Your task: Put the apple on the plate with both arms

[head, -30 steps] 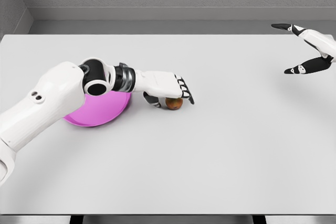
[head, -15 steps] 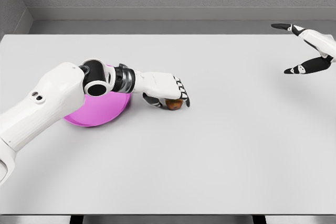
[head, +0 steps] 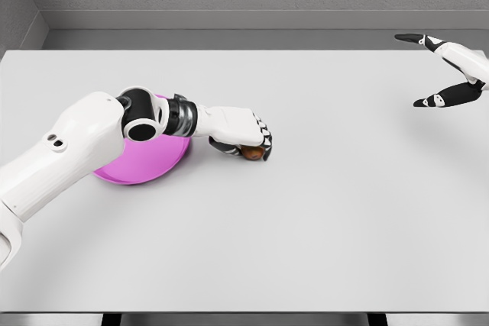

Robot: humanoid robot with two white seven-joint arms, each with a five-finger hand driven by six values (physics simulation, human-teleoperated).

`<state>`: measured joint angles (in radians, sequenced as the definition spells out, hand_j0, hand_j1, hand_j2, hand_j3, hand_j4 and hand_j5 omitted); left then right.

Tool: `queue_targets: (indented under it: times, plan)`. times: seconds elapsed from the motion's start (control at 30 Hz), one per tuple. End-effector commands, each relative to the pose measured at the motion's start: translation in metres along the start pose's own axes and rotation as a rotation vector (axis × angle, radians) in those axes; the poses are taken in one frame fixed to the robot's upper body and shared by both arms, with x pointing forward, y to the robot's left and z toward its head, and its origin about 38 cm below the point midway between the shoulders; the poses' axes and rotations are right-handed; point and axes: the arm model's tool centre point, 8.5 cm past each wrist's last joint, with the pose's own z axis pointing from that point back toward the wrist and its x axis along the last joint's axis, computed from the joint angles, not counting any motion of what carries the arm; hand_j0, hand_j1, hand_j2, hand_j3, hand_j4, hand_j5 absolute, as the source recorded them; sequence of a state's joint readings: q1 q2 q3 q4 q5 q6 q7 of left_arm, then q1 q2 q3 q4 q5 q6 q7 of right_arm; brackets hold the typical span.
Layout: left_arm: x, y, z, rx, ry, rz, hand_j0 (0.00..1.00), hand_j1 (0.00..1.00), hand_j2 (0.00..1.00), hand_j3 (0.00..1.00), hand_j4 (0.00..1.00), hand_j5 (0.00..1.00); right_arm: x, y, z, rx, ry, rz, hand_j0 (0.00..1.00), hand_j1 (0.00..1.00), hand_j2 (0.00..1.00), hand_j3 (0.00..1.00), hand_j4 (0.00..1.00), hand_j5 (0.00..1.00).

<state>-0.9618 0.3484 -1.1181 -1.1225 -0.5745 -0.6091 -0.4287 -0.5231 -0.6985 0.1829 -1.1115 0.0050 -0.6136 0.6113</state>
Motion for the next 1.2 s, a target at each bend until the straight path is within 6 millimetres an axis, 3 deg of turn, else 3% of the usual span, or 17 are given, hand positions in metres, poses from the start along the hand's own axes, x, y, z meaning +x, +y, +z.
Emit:
queue_targets:
  times: [0.0,0.2,0.37,0.4,0.5,0.7,0.77,0.9,0.97,1.03,1.1,1.17]
  plan:
    - [0.001,-0.001,0.0,-0.006,-0.003,-0.002,0.51,0.51,0.51,0.51,0.51,0.51,0.0,-0.001,0.0,-0.005,-0.001,-0.006,1.0,1.0,1.0,1.0,1.0,1.0]
    - [-0.002,0.001,0.005,-0.007,0.005,-0.009,0.51,0.51,0.51,0.51,0.51,0.51,0.0,-0.001,0.0,-0.005,-0.001,-0.006,1.0,1.0,1.0,1.0,1.0,1.0]
    - [-0.005,0.02,0.019,0.036,0.004,-0.023,0.47,0.47,0.47,0.47,0.47,0.47,0.0,-0.002,0.0,-0.006,-0.002,-0.005,1.0,1.0,1.0,1.0,1.0,1.0]
    - [-0.007,0.025,0.036,0.057,0.005,-0.022,0.45,0.45,0.45,0.45,0.45,0.45,0.0,-0.001,0.0,-0.006,-0.001,-0.006,1.0,1.0,1.0,1.0,1.0,1.0]
    - [-0.038,0.026,0.104,0.108,0.1,0.044,0.44,0.44,0.44,0.44,0.44,0.44,0.0,-0.001,0.001,-0.005,0.001,-0.006,1.0,1.0,1.0,1.0,1.0,1.0]
    - [-0.069,-0.004,0.182,0.07,0.267,0.083,0.44,0.44,0.44,0.44,0.44,0.44,0.0,-0.002,0.001,-0.006,0.0,-0.005,1.0,1.0,1.0,1.0,1.0,1.0]
    - [-0.074,-0.015,0.198,0.057,0.304,0.103,0.44,0.44,0.44,0.44,0.44,0.44,0.0,-0.002,0.001,-0.006,0.0,-0.005,1.0,1.0,1.0,1.0,1.0,1.0]
    - [-0.071,-0.025,0.194,0.041,0.295,0.118,0.46,0.46,0.46,0.46,0.46,0.46,0.0,-0.001,0.001,-0.005,0.001,-0.006,1.0,1.0,1.0,1.0,1.0,1.0]
    - [-0.071,-0.025,0.194,0.041,0.295,0.118,0.57,0.57,0.57,0.57,0.57,0.57,0.0,-0.001,0.001,-0.005,0.001,-0.006,1.0,1.0,1.0,1.0,1.0,1.0]
    - [-0.071,-0.024,0.194,0.048,0.292,0.125,0.83,0.83,0.83,0.83,0.83,0.83,-0.001,-0.001,0.001,-0.004,0.002,-0.007,1.0,1.0,1.0,1.0,1.0,1.0]
    - [-0.071,-0.023,0.194,0.062,0.286,0.138,1.0,1.0,1.0,1.0,1.0,1.0,-0.001,-0.001,0.001,-0.004,0.002,-0.007,1.0,1.0,1.0,1.0,1.0,1.0]
    - [-0.071,-0.023,0.194,0.062,0.286,0.138,1.0,1.0,1.0,1.0,1.0,1.0,-0.001,0.0,0.001,-0.003,0.001,-0.007,1.0,1.0,1.0,1.0,1.0,1.0]
